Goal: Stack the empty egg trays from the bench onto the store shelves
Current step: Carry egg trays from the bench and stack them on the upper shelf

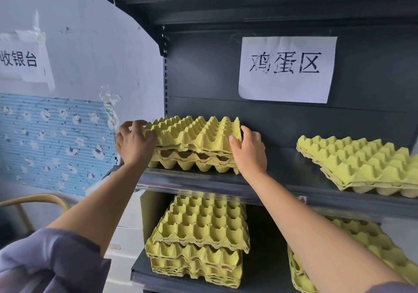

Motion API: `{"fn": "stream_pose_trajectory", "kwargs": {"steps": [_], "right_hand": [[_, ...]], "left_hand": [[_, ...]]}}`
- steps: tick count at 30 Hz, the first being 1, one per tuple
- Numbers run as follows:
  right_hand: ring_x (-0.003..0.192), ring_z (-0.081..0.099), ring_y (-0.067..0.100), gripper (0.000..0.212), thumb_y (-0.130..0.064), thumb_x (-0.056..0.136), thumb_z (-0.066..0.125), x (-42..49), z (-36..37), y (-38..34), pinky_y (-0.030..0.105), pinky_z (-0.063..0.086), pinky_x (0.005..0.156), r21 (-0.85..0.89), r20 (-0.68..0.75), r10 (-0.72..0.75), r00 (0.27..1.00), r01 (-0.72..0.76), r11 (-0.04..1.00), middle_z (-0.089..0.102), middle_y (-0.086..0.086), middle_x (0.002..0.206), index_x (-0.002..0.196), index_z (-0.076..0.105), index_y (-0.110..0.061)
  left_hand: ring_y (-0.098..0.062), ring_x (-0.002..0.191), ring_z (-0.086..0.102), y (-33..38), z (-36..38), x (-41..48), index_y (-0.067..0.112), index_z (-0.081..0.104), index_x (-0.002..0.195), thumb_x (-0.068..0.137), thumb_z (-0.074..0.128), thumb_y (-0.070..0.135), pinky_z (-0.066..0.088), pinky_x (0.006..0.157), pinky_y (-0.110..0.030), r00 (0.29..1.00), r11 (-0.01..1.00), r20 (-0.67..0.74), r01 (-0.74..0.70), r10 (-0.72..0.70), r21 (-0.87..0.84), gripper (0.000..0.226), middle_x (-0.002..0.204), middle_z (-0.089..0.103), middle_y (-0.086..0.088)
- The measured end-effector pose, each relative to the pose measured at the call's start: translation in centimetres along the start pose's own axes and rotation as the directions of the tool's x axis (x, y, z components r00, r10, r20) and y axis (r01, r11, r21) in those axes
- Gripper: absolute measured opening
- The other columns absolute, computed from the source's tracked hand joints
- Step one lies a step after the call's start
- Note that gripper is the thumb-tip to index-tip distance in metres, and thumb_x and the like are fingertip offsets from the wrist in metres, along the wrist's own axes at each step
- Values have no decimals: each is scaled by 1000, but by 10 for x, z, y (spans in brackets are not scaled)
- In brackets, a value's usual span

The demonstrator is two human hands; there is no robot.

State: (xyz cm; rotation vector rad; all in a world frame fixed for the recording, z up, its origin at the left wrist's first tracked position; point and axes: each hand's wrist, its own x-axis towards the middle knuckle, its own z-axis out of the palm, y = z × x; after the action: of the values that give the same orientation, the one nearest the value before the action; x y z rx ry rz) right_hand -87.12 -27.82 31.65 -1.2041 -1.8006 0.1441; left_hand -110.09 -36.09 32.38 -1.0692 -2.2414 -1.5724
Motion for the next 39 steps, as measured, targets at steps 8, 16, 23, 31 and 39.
{"fn": "stream_pose_trajectory", "kwargs": {"steps": [8, 16, 23, 31, 39], "right_hand": [[111, 51, 29, 38, -34, 97, 46, -7, -56, 18, 39, 52, 76, -208, -93, -238, 967, 215, 954, 50, 6, 129, 130, 52, -15], [82, 62, 35, 35, -27, 88, 42, -27, -173, 119, 36, 52, 62, -349, -211, -346, 914, 260, 900, 65, 11, 101, 103, 68, -8], [83, 61, 33, 36, -29, 87, 39, -79, -329, 264, 37, 50, 65, -551, -190, -332, 924, 180, 815, 65, 8, 101, 100, 68, -12], [89, 61, 34, 37, -29, 84, 42, -169, -461, 432, 41, 51, 70, -700, -54, -100, 994, 33, 713, 66, 7, 97, 102, 70, -13], [114, 49, 25, 32, -26, 94, 49, -217, -508, 569, 38, 39, 91, -761, 65, 182, 981, -69, 646, 58, 2, 123, 124, 59, -20]], "left_hand": [[-32, 128, 31, 52, 0, -33, 21, 56, 120, 93, 50, 29, 23, 104, -44, 954, 949, 44, -300, 297, 95, 29, 136, 44, -9], [-35, 117, 44, 163, 46, -136, 16, 58, 120, 94, 50, 26, 31, 98, -44, 803, 796, 126, -595, 583, 109, 28, 123, 55, -11], [-37, 92, 59, 273, 113, -294, 12, 64, 103, 87, 54, 22, 43, 79, -44, 562, 571, 159, -821, 812, -19, 22, 98, 67, -8], [-32, 74, 63, 360, 195, -473, 11, 65, 98, 82, 37, 30, 47, 61, -36, 237, 339, 333, -894, 913, -293, 37, 82, 66, -6], [-28, 106, 58, 401, 314, -604, 20, 56, 123, 88, 35, 34, 41, 83, -35, 60, 348, 500, -788, 864, -507, 43, 111, 64, -3]]}}
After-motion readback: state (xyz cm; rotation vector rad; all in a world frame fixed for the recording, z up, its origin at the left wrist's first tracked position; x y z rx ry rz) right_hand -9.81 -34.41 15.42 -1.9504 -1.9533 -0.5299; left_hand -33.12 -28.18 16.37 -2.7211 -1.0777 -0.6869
